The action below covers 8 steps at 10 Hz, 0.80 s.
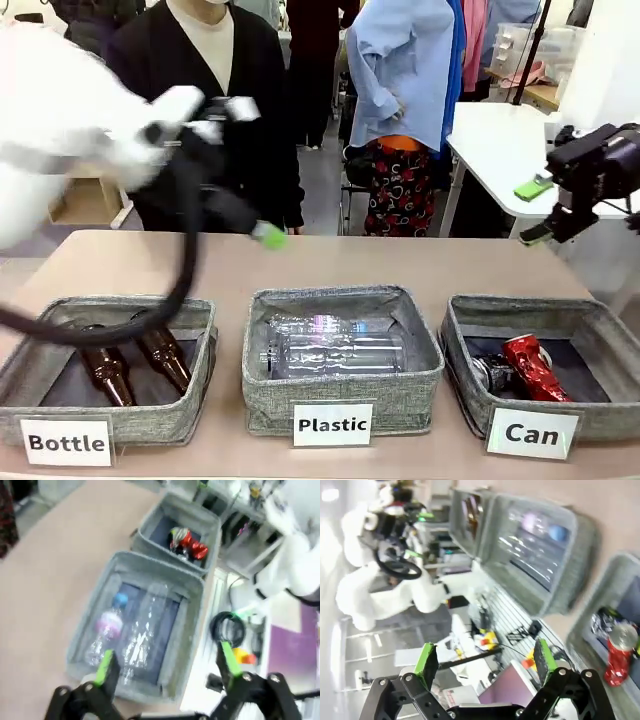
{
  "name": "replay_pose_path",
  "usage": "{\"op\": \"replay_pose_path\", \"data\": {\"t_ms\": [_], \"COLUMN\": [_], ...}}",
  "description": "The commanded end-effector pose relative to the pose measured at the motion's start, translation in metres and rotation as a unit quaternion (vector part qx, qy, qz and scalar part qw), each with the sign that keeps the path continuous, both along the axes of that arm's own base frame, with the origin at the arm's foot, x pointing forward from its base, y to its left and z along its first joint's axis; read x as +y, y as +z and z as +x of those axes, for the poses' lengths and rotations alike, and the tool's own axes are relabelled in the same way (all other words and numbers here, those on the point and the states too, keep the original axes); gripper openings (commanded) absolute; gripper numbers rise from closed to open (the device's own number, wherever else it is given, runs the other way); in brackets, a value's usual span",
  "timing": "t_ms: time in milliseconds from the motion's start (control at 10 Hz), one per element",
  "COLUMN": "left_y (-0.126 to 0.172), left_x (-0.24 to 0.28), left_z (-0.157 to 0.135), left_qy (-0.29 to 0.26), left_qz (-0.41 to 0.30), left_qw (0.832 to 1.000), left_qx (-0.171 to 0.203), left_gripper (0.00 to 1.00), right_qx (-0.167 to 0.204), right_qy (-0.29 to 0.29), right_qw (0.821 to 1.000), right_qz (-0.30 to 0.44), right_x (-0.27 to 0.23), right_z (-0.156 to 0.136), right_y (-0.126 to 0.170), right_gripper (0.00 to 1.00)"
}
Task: Sort the can waste into the basket.
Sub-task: Pick up the can waste from the table and place it in the right Fabric basket.
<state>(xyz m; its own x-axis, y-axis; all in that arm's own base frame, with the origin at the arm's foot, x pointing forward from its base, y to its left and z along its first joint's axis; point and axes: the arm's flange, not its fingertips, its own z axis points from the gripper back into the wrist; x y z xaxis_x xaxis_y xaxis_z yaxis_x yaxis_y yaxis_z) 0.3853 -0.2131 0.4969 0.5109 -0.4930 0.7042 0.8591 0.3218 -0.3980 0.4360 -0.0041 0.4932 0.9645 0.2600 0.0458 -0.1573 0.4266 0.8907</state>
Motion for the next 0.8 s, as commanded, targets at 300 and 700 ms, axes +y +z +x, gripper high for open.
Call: {"op": "replay_pose_path", "data": {"t_ms": [300, 700], "left_y": [-0.059, -0.038], "left_x": [0.192, 0.153], "left_z": [0.010, -0.005], "left_qy": [0.078, 0.078], "left_qz": [-0.150, -0.113], "left_qw": [0.971, 0.983], "left_qx": [0.167, 0.122], "left_gripper": [1.00, 1.00], "right_qx": [-0.009, -0.009], "right_qy": [-0.035, -0.035], "right_qw": [0.998, 0.998], "right_qz": [0.042, 0.042], "right_x": [0.000, 0.000], "right_z": [0.009, 0.009], "right_y": [-0.009, -0.009], "right_gripper": [1.00, 1.00]}}
